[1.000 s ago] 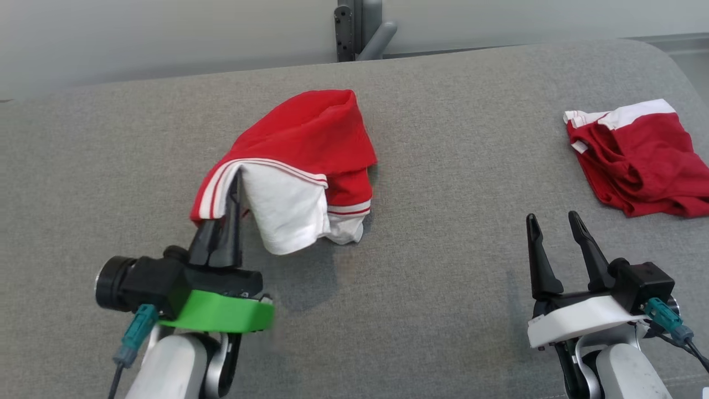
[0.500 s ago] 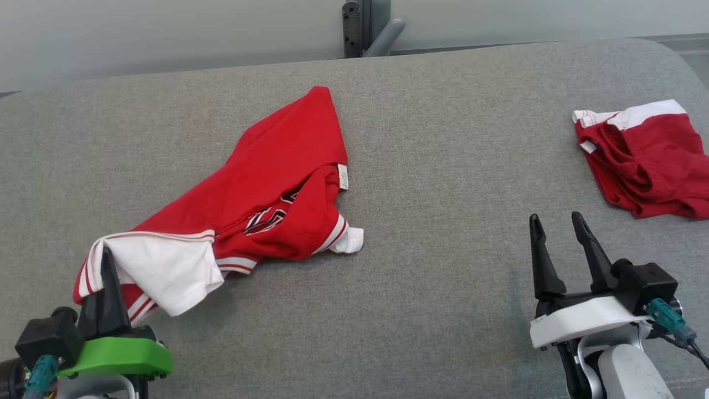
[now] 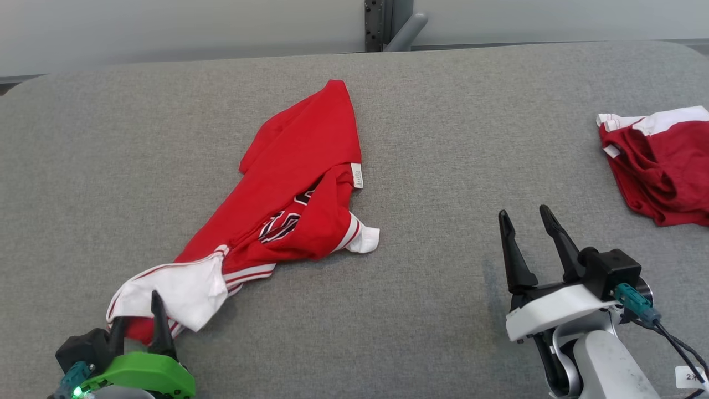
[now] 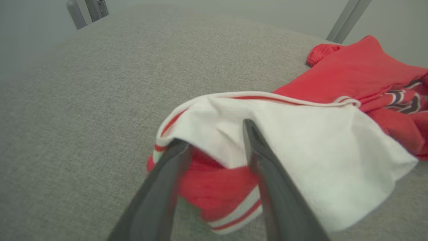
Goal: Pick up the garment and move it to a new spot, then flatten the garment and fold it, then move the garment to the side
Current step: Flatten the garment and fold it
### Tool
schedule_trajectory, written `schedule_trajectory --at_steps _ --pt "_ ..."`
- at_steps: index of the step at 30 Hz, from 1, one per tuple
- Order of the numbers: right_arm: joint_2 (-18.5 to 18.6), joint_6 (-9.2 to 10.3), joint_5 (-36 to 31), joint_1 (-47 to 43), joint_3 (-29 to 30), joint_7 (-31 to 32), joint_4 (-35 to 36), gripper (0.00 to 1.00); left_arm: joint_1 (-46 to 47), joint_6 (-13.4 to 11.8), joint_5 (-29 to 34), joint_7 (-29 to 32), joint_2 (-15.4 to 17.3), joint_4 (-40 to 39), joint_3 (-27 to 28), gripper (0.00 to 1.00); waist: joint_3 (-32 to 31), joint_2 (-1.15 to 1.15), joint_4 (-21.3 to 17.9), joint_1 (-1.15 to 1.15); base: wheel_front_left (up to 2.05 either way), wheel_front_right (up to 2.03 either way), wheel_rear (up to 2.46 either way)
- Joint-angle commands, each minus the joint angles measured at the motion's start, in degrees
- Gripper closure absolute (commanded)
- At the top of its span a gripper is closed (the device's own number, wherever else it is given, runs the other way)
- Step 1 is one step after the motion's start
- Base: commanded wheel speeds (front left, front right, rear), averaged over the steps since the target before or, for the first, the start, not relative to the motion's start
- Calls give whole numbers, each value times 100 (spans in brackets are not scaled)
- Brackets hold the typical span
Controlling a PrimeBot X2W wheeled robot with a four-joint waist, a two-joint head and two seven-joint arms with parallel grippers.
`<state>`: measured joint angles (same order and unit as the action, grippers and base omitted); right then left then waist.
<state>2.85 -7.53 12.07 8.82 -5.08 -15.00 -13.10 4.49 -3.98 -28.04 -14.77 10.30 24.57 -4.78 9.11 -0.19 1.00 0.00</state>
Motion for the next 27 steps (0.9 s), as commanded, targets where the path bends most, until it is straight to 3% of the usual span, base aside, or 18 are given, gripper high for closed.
schedule_trajectory --at_steps 1,5,11,27 --pt "8 9 -67 123 -50 -26 -78 0 139 73 -3 -31 -16 131 -18 0 9 19 62 0 0 0 0" --pt "8 9 -167 282 -114 -25 -225 0 211 117 32 -45 -26 270 9 0 30 19 184 0 0 0 0" --pt "18 9 -512 823 -137 73 -800 0 235 153 242 -45 -85 -30 73 0 100 19 713 0 0 0 0" --pt "366 9 -767 2302 -385 40 -3115 0 263 389 827 -44 -641 -1181 -528 0 335 19 2147 0 0 0 0"
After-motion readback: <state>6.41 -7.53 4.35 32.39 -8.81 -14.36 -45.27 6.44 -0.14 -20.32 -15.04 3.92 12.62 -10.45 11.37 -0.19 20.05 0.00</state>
